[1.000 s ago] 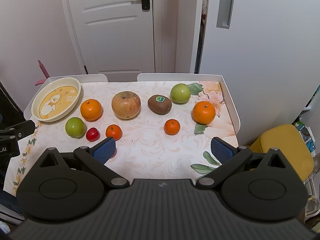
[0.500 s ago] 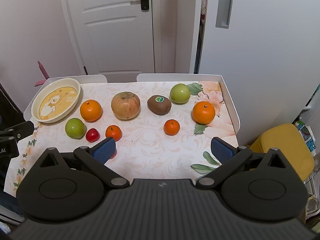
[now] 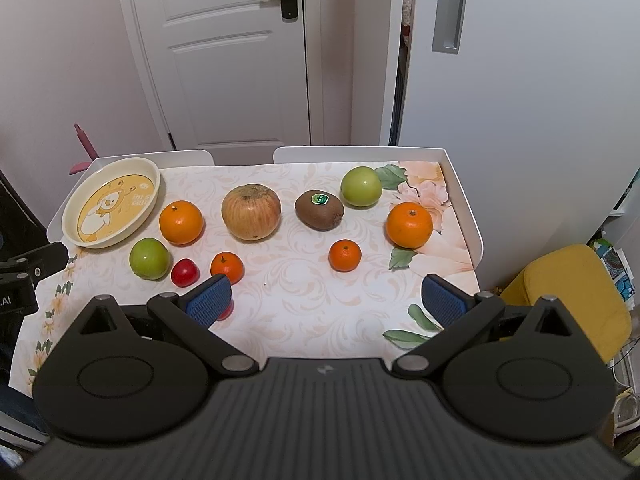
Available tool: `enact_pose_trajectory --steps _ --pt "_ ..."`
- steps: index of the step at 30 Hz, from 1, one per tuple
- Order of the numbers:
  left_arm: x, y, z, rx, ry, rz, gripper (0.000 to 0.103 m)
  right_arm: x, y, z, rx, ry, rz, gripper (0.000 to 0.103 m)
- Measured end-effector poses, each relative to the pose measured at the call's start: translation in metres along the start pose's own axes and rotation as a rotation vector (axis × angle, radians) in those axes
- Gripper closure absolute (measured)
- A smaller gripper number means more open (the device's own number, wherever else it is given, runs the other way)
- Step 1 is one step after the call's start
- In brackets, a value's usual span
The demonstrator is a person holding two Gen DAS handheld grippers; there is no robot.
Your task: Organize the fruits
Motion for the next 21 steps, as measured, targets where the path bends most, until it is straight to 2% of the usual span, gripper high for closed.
enact_pose_trajectory --steps 21 --pt "-0.0013 -0.0016 -0.0015 0.0 0.0 0.001 0.0 -0.0023 -0.0025 -0.0008 -0.001 -0.007 0.001 0.0"
Point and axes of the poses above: each gripper's, at about its wrist camera, not at the fingertips, and y roughly against the way its jaws point, z to its left, x to its underside, the point moved 7 cm from there along -y, roughly the way its jaws point, and after that the axes turned 4 degrees about z, right-handed, at the moved point
